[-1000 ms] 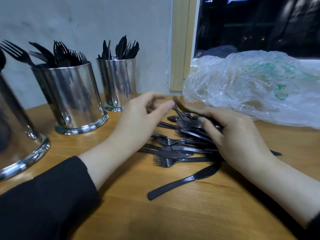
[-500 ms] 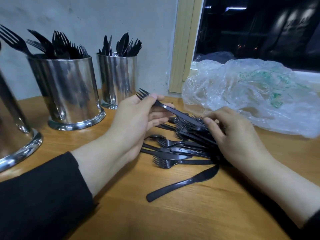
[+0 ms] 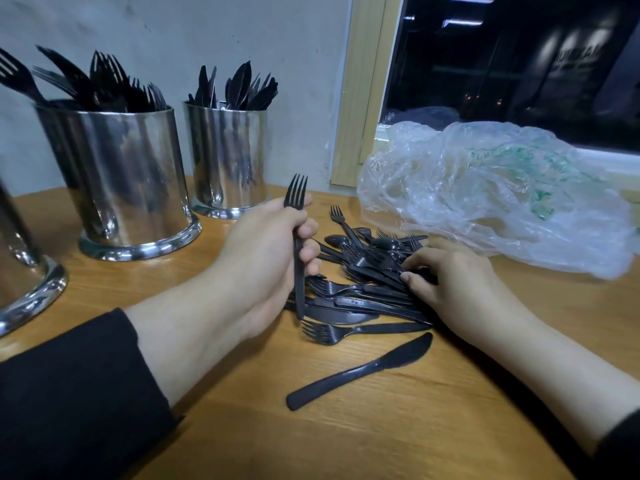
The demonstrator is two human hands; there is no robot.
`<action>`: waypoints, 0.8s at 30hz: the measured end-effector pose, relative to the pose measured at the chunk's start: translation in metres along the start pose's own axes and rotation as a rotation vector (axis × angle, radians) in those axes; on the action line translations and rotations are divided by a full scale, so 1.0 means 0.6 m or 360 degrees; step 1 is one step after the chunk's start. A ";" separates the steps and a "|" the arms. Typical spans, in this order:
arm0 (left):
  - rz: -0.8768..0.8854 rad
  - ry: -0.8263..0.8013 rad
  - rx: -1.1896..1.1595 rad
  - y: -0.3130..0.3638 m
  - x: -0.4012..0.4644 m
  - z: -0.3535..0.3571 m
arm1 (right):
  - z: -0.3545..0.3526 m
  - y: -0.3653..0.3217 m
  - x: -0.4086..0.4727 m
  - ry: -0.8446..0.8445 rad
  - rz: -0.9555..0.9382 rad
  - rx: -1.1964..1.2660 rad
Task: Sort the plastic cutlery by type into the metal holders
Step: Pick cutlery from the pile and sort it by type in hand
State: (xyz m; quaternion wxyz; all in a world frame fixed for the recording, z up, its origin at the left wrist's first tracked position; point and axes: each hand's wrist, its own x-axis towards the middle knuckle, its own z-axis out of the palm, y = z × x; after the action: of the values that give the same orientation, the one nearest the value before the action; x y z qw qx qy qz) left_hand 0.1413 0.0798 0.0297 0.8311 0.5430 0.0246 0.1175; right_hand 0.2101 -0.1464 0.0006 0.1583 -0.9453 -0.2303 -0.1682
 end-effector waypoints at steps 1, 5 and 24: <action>-0.0004 -0.0025 0.0026 -0.001 -0.001 0.000 | 0.001 -0.002 -0.002 0.0005 0.0006 0.0026; 0.0031 0.0043 0.0251 0.000 -0.012 0.003 | -0.004 -0.010 -0.005 0.0152 -0.0006 0.0149; 0.0211 0.0257 0.0305 -0.003 -0.011 0.009 | -0.005 -0.085 -0.019 0.0554 -0.0326 0.0532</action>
State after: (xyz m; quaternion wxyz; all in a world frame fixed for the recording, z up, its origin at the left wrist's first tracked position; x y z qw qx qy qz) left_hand 0.1364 0.0726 0.0295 0.7612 0.6090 0.0667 0.2127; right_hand 0.1750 -0.1091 0.0102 0.3315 -0.8347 -0.3187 -0.3030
